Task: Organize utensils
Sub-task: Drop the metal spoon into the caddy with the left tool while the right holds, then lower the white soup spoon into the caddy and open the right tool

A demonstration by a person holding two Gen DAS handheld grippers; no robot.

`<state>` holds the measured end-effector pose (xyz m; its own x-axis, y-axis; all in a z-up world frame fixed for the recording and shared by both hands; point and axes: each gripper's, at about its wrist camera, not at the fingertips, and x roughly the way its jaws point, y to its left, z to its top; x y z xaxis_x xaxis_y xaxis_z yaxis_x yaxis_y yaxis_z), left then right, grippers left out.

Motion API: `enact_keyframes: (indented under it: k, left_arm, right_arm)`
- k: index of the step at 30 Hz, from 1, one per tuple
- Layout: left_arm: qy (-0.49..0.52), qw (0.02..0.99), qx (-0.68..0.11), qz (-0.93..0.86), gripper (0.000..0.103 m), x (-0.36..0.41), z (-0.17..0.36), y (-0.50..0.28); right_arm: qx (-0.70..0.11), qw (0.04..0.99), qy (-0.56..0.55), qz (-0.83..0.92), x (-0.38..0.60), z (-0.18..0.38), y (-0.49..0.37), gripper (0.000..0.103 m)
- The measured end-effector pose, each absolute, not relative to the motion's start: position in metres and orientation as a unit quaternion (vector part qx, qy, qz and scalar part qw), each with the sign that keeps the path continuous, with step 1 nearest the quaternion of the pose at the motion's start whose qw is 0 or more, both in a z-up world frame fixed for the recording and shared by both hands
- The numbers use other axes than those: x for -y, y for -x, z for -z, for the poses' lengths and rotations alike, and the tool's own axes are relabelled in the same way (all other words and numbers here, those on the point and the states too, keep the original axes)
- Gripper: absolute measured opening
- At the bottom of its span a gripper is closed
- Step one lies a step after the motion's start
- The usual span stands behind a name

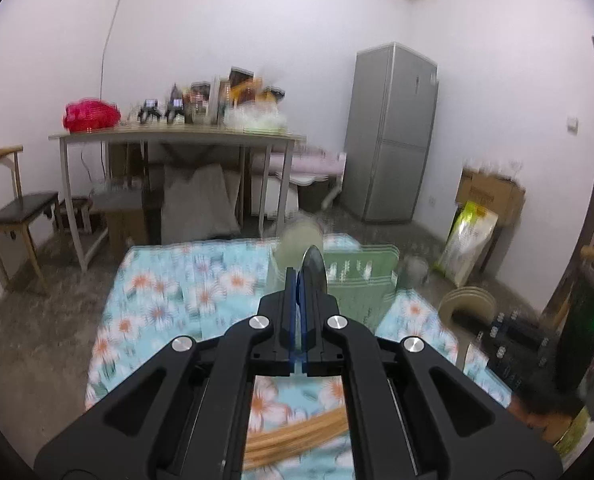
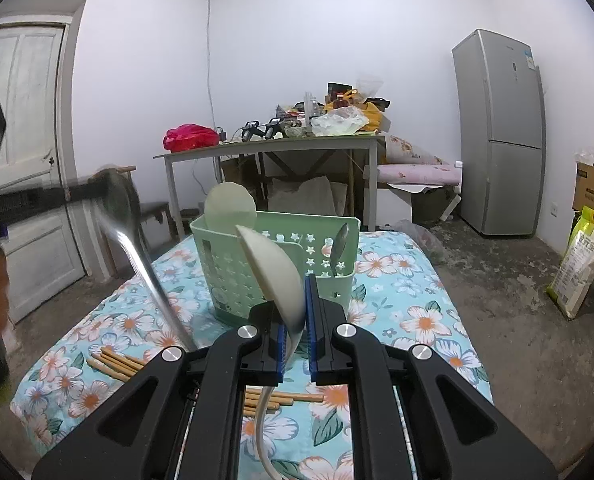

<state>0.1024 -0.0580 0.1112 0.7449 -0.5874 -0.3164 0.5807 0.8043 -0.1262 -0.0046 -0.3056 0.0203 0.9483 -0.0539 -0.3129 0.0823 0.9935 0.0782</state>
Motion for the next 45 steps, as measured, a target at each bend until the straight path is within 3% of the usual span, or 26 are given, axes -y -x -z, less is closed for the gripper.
enact_keyframes:
  k: [11,19,24,27,29,38,45]
  left_arm:
    - [-0.026,0.964,-0.019,0.264,0.0,0.076,-0.176,-0.115]
    - [-0.132,0.967,-0.003,0.22,0.0,0.126,-0.147,-0.135]
    - [-0.164,0.959,-0.053,0.227,0.001,0.148,-0.114,-0.155]
    - [-0.125,0.954,-0.092,0.256,0.008,0.145,-0.106,-0.166]
    - [-0.096,0.953,-0.105,0.267,0.028,0.139,-0.105,-0.171]
    - [-0.003,0.948,-0.125,0.293,0.049,0.105,-0.105,-0.178]
    - [0.018,0.946,-0.143,0.289,0.067,0.079,-0.098,-0.157]
  right_arm:
    - [-0.159,0.986,-0.045,0.033,0.306,-0.021,0.005,0.008]
    - [-0.165,0.984,-0.051,0.033,0.311,-0.017,0.001,0.008]
    - [-0.166,0.984,-0.051,0.032,0.309,-0.016,0.0,0.009]
    - [-0.167,0.984,-0.051,0.034,0.31,-0.016,-0.001,0.008]
    - [-0.168,0.984,-0.053,0.035,0.31,-0.016,-0.001,0.009]
    - [-0.158,0.984,-0.074,0.031,0.319,-0.023,-0.002,0.008]
    - [-0.092,0.991,-0.099,0.019,0.349,-0.068,-0.009,0.009]
